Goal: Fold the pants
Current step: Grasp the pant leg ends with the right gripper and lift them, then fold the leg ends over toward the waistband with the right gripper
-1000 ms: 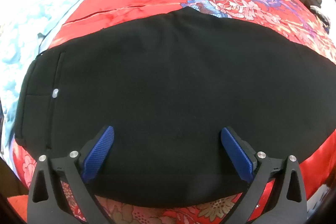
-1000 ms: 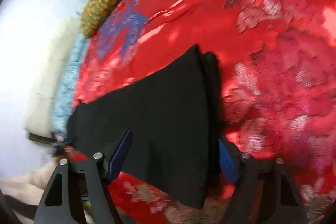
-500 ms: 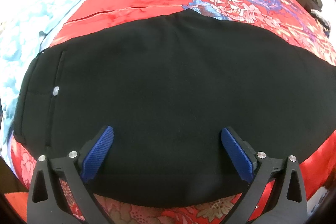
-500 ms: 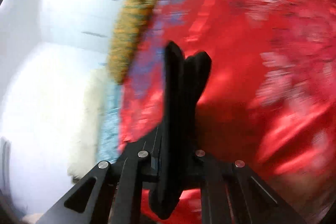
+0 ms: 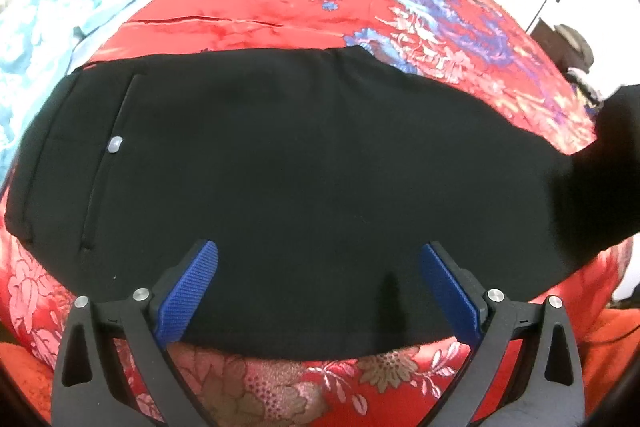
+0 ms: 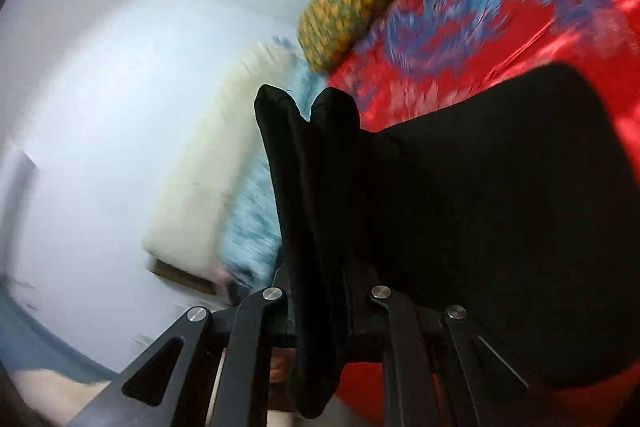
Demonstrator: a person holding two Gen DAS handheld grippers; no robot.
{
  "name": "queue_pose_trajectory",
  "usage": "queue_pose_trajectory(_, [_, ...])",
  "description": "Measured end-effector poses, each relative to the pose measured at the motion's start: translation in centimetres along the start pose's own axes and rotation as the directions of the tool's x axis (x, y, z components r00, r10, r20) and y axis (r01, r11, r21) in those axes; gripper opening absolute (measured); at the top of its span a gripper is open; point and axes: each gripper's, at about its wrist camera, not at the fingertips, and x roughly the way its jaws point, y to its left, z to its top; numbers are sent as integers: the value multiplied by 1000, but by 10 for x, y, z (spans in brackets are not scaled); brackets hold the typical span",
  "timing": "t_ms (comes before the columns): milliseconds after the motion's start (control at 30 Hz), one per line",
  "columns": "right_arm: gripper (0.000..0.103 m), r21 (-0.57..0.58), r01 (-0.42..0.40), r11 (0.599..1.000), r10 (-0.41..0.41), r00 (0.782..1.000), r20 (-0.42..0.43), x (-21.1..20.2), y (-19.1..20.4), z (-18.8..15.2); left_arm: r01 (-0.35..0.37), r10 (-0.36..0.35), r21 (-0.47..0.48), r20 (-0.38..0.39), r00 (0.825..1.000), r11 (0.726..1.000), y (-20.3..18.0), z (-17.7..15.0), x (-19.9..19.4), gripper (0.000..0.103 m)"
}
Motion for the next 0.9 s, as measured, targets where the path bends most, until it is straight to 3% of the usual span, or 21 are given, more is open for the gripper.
queue_pose_trajectory(67, [13, -69, 123, 990, -126, 991, -42, 44, 15, -19, 24, -24, -17, -2, 1000, 1000, 4, 1, -2, 101])
queue_pose_trajectory(133, [20, -174, 250, 952, -265, 962, -67, 79, 28, -39, 35, -35, -26, -7, 999, 999, 5, 1, -3, 101])
queue_pose_trajectory(200, [46, -268, 359, 894, -397, 912, -102, 110, 35, -61, 37, -37, -29, -14, 999, 999, 6, 2, -4, 101])
queue_pose_trajectory(233, [70, -298, 375, 878, -425, 897, -124, 113, 34, -73, 37, -38, -31, -15, 999, 999, 6, 1, -6, 101])
queue_pose_trajectory(267, [77, -341, 362, 867, -428, 893, -141, 116, 41, -84, 40, -40, -34, -15, 999, 999, 5, 1, -9, 101])
queue_pose_trajectory(333, [77, -411, 338, 846, -421, 898, -128, 94, 51, -97, 66, -66, -37, 4, 998, 997, 1, 2, -21, 101])
queue_pose_trajectory(467, [94, -553, 409, 726, -474, 880, 28, 26, 68, -105, 178, -181, 62, 59, 982, 982, -43, 6, -48, 101])
queue_pose_trajectory(533, [95, -554, 462, 693, -495, 863, 101, 3, 68, -101, 259, -263, 147, 7, 965, 954, -81, 7, -44, 101])
queue_pose_trajectory(600, [95, -508, 512, 692, -510, 846, 157, -30, 63, -102, 299, -296, 178, -44, 954, 937, -108, 7, -34, 96])
queue_pose_trajectory(667, [95, -444, 547, 710, -516, 833, 201, -50, 53, -97, 309, -294, 198, -100, 951, 930, -133, 7, -18, 68])
queue_pose_trajectory(733, [95, -397, 564, 724, -521, 824, 220, -58, 47, -95, 278, -248, 219, -155, 956, 935, -156, 8, 3, 58])
queue_pose_trajectory(767, [95, -370, 572, 732, -525, 820, 229, -64, 41, -96, 252, -219, 220, -164, 962, 943, -162, 10, 11, 45])
queue_pose_trajectory(833, [95, -345, 574, 743, -524, 819, 234, -69, 37, -90, 227, -193, 188, -184, 964, 956, -167, 10, 19, 5])
queue_pose_trajectory(900, [95, -345, 589, 731, -532, 808, 251, -69, 38, -89, 259, -231, 140, -187, 955, 956, -160, 11, 12, 2])
